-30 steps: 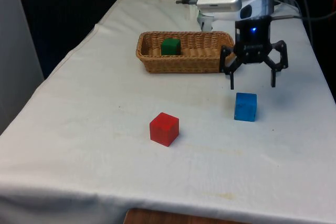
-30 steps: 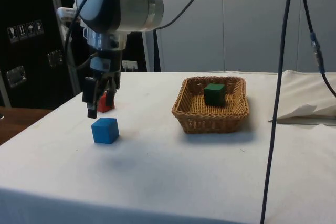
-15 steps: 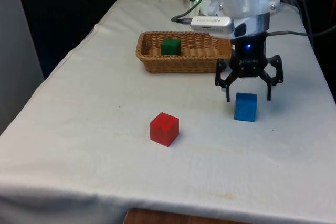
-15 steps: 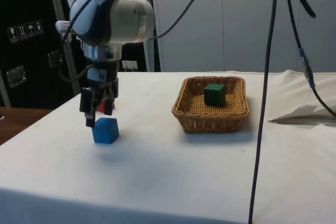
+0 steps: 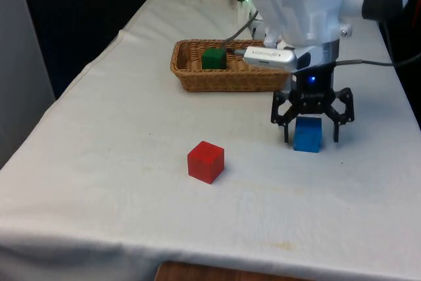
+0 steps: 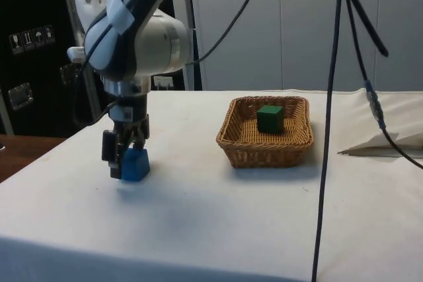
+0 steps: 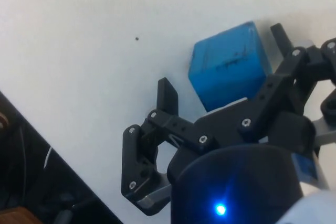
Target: Pick up exactly two blocks and place them into the basket.
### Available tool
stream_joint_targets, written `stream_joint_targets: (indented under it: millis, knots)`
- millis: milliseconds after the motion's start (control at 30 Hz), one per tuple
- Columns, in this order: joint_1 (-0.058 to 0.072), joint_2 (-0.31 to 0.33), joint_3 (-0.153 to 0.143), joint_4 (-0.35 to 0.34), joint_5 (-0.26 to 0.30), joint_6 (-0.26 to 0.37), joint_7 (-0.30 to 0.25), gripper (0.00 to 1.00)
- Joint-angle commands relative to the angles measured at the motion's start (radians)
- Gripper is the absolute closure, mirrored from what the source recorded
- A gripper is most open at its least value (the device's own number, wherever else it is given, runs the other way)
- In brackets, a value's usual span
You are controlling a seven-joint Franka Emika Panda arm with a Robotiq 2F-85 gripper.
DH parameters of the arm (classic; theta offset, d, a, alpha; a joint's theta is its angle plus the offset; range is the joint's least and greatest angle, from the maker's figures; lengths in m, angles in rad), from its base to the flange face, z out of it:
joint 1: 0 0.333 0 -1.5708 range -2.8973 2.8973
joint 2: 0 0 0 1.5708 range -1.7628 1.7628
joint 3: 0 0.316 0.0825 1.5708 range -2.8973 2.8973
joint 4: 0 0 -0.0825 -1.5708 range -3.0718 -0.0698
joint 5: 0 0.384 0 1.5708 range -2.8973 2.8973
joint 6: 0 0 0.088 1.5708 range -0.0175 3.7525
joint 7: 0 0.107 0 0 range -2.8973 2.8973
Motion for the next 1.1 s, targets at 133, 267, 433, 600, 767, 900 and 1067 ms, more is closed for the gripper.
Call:
stream_joint_targets:
  millis: [133, 267, 433, 600, 767, 900, 1067]
  knots:
    - [-0.004, 0.013, 0.002, 0.013, 0.0, -0.018, 0.003, 0.03]
    - [-0.004, 0.015, 0.002, 0.013, 0.0, -0.017, 0.004, 0.32]
    - [-0.002, 0.017, 0.001, 0.012, 0.0, -0.016, 0.005, 1.0]
    - [-0.001, 0.018, 0.001, 0.012, 0.0, -0.016, 0.005, 1.0]
    - [0.006, 0.001, -0.01, 0.002, -0.008, -0.021, 0.007, 1.0]
    - [0.017, -0.025, -0.021, -0.016, -0.015, -0.024, 0.008, 1.0]
    - [0.016, -0.057, -0.012, -0.044, -0.018, -0.015, 0.0, 1.0]
